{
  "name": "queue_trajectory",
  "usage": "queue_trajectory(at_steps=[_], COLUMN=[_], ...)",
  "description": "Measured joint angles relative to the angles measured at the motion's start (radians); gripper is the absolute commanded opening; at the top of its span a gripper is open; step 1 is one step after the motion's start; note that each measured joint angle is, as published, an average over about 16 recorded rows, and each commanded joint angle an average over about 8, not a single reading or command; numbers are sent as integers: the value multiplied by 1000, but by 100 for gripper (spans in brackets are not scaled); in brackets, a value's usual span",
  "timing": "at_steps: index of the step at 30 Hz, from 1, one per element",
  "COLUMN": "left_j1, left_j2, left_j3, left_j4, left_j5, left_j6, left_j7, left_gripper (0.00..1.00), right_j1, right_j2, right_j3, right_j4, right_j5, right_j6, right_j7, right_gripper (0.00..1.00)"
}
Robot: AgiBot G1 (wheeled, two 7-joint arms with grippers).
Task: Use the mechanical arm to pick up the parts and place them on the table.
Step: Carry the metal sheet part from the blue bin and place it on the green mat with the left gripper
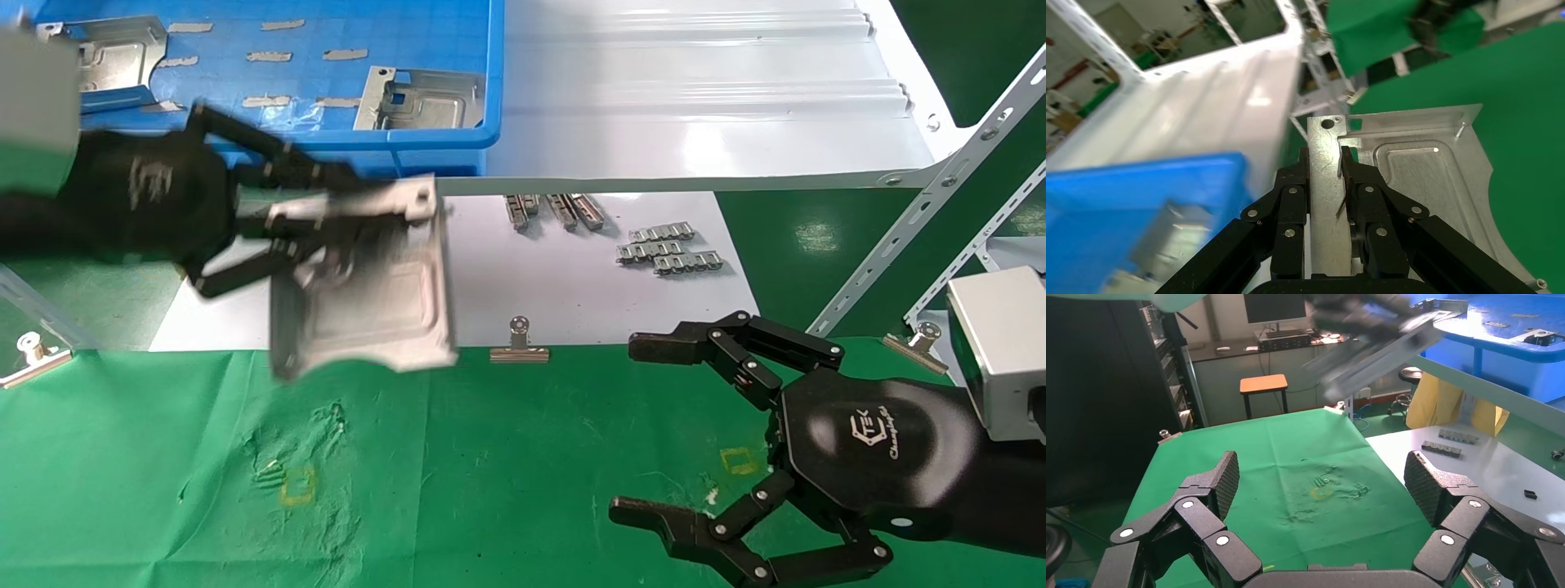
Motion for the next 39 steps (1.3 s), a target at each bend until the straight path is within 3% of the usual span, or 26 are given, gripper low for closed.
queue_trajectory(at_steps=[8, 16, 21, 23, 29, 31, 39], left_j1=[99, 175, 199, 201, 192, 187, 172], left_j2=[-62, -35, -6, 7, 40, 50, 74], left_j3=[136, 206, 225, 229, 236, 242, 254], left_j4=[-18, 105, 202, 243, 348, 375, 451], left_j5=[21, 68, 73, 76, 87, 95, 107], left_j6=[-14, -37, -49, -52, -59, -58, -43], left_j7=[171, 414, 515, 543, 602, 615, 641], left_gripper=[0, 0, 0, 11, 82, 97, 100], right_j1=[0, 0, 0, 0, 0, 0, 0], right_j2=[0, 0, 0, 0, 0, 0, 0], right_j3=[0, 0, 0, 0, 0, 0, 0], right_j4=[0, 0, 0, 0, 0, 0, 0], right_j5=[0, 0, 0, 0, 0, 0, 0], right_j6=[0, 0, 0, 0, 0, 0, 0], right_j7=[0, 0, 0, 0, 0, 0, 0], right_gripper=[100, 100, 100, 100, 100, 100, 100])
